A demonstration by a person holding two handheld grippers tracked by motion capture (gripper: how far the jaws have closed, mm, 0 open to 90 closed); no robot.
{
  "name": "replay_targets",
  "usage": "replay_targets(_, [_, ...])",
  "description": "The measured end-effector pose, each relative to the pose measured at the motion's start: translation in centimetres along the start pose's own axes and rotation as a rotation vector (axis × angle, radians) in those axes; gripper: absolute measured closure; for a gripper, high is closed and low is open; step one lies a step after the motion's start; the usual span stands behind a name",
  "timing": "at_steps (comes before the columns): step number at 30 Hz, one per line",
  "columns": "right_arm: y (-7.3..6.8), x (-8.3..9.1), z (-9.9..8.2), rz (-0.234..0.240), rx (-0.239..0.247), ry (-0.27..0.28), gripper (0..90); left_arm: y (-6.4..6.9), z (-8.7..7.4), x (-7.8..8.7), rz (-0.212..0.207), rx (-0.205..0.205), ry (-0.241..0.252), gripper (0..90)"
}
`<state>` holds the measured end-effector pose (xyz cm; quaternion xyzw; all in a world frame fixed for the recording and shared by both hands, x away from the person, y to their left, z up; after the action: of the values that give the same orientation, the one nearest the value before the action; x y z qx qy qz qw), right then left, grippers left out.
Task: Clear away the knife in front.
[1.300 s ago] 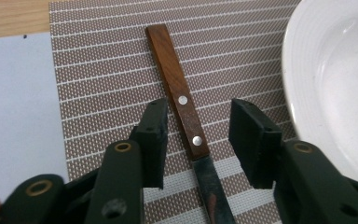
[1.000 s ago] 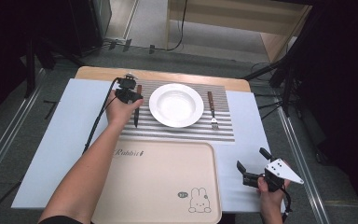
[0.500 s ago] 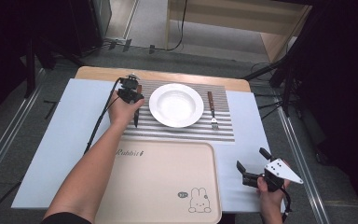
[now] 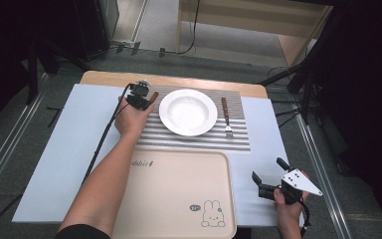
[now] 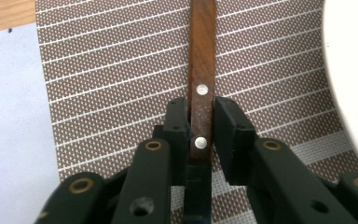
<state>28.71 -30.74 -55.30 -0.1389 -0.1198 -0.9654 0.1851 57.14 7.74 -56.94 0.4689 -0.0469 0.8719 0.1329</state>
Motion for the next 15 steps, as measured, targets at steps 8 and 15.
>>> replay_targets(8, [-0.06,-0.13,-0.06,-0.003,0.006,-0.009,0.0,0.03,-0.09,0.03,-0.007,-0.039,0.02,76.8])
replay_targets(15, [-0.06,-0.13,-0.05,-0.001,0.007,-0.008,0.0,-0.12,-0.08,0.11,-0.037,-0.028,0.011,77.0])
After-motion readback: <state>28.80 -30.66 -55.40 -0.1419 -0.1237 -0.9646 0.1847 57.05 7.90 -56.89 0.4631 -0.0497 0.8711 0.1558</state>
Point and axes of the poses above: each handheld gripper's, and its own axes: x roughly backward along the jaws, z roughly out of its top, y roughly to its right, the point moved 10 cm from there along -x, roughly forward along the jaws, and after that the axes turned 7 degrees about x, right-handed, at the moved point
